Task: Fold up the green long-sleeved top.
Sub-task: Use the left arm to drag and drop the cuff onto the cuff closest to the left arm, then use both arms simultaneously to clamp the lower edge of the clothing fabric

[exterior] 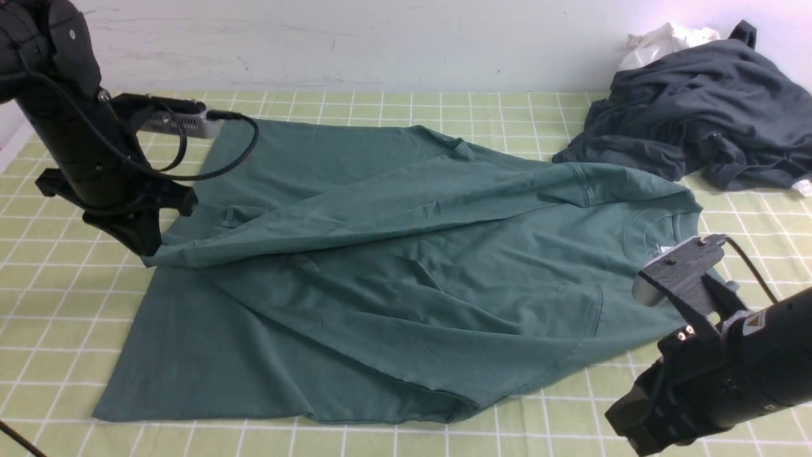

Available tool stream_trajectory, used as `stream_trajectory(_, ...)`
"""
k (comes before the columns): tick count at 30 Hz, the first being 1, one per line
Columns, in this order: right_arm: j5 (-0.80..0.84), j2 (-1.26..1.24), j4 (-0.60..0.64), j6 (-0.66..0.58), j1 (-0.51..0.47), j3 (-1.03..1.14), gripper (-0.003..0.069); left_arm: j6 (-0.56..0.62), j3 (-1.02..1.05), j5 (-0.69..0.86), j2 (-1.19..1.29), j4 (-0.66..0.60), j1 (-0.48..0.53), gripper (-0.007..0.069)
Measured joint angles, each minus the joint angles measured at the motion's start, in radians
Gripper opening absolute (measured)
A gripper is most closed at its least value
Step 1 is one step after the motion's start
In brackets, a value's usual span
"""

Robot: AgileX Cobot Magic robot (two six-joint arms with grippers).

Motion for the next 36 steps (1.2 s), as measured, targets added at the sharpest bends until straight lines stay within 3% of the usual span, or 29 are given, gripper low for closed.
stream_trajectory(2, 0.0, 0.0, 0.0, -0.001, 0.0, 0.0, -0.0015, 0.0, 0.012, -0.005, 0.0, 0.001, 0.0, 0.0031)
stream_trajectory(5, 0.004, 0.0, 0.011, -0.001, 0.0, 0.0, -0.0015, 0.0, 0.017, 0.023, -0.011, -0.001, 0.0, 0.0131)
stream_trajectory(6, 0.005, 0.0, 0.012, -0.001, 0.0, 0.0, -0.0015, 0.0, 0.017, 0.023, -0.013, -0.001, 0.0, 0.0131)
stream_trajectory(10, 0.024, 0.0, 0.024, -0.003, 0.0, 0.0, -0.0015, 0.0, 0.023, 0.04, -0.058, -0.027, 0.0, 0.0286)
stream_trajectory(14, 0.05, 0.0, 0.055, -0.032, 0.0, 0.0, -0.0015, 0.021, 0.165, 0.037, -0.189, -0.102, -0.009, 0.0439)
stream_trajectory(19, 0.073, 0.0, 0.129, -0.097, 0.0, 0.0, -0.0015, 0.222, 0.433, -0.039, -0.343, -0.077, -0.061, 0.0469)
stream_trajectory(21, 0.083, 0.0, 0.18, -0.141, 0.0, 0.0, -0.0015, 0.442, 0.603, -0.211, -0.387, -0.037, -0.088, 0.0469)
stream_trajectory(27, 0.137, 0.0, 0.288, -0.232, 0.0, 0.0, -0.0015, 0.842, 0.76, -0.401, -0.353, 0.041, -0.089, 0.0469)
stream_trajectory(30, 0.166, 0.0, 0.325, -0.271, 0.0, 0.0, -0.0015, 0.901, 0.767, -0.42, -0.303, 0.05, -0.089, 0.0469)
stream_trajectory(36, 0.189, -0.001, 0.348, -0.295, 0.0, 0.0, -0.0015, 0.902, 0.757, -0.413, -0.252, 0.094, -0.093, 0.0427)
